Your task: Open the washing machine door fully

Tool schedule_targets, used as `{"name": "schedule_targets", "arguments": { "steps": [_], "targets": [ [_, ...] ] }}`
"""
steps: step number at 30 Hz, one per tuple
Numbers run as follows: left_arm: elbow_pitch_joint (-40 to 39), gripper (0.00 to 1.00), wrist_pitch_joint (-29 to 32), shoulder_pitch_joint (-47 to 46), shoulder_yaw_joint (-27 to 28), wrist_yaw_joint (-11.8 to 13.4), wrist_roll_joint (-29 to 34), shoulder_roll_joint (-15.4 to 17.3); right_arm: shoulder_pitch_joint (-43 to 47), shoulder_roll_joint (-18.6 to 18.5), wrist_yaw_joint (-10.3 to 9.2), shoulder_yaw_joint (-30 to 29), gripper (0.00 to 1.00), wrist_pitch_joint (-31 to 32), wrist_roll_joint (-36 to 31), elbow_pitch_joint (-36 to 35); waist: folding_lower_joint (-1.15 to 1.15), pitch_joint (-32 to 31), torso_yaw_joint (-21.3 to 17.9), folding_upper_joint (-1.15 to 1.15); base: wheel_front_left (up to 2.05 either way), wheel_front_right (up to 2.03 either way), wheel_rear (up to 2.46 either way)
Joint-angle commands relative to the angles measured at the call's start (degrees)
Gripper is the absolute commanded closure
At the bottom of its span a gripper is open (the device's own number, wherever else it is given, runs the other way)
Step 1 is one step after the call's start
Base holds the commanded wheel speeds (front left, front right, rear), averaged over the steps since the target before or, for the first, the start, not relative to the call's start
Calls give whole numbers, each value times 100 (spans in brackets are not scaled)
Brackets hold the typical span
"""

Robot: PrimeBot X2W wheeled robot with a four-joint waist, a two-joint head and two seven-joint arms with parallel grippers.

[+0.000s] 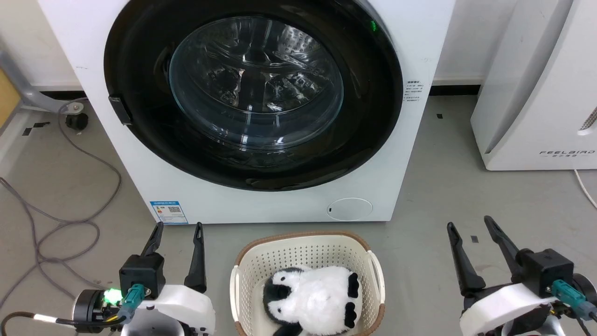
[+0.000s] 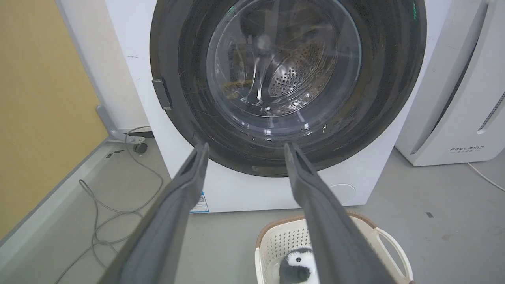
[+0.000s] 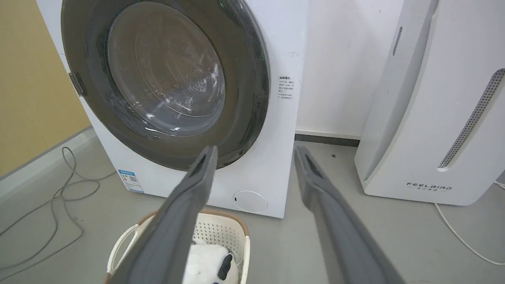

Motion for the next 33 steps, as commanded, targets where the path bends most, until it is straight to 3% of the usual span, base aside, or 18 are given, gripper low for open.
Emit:
{"name": "schedule_targets", "arguments": {
  "steps": [1,10,11,12,13,14,33],
  "targets": [
    [-33,0,-71,-5,-12,48,-42,1,-4,0,1,-27,0,-70,133,-57,0,3,2,0,0,0,0],
    [-55,0,-179,-5,-54,128,-91,1,-25,-1,1,-55,0,-178,736,-105,0,13,11,0,0,0,0],
    [-56,0,-190,-5,-60,135,-98,1,-28,-1,1,-52,18,-189,826,-109,0,15,12,0,0,0,0],
    [-56,0,-190,-5,-60,135,-98,1,-28,-1,1,-52,18,-189,826,-109,0,15,12,0,0,0,0],
    [-56,0,-202,-4,-66,143,-106,0,-30,-1,1,-51,68,-201,926,-113,0,16,12,0,0,0,0],
    [-55,0,-214,-4,-72,150,-113,0,-32,-1,1,-43,100,-213,1040,-117,0,17,14,0,0,0,0],
    [-91,0,-442,-42,-163,264,-153,0,-185,-1,2,-47,100,-349,3813,0,0,82,63,0,0,0,0]
  ]
}}
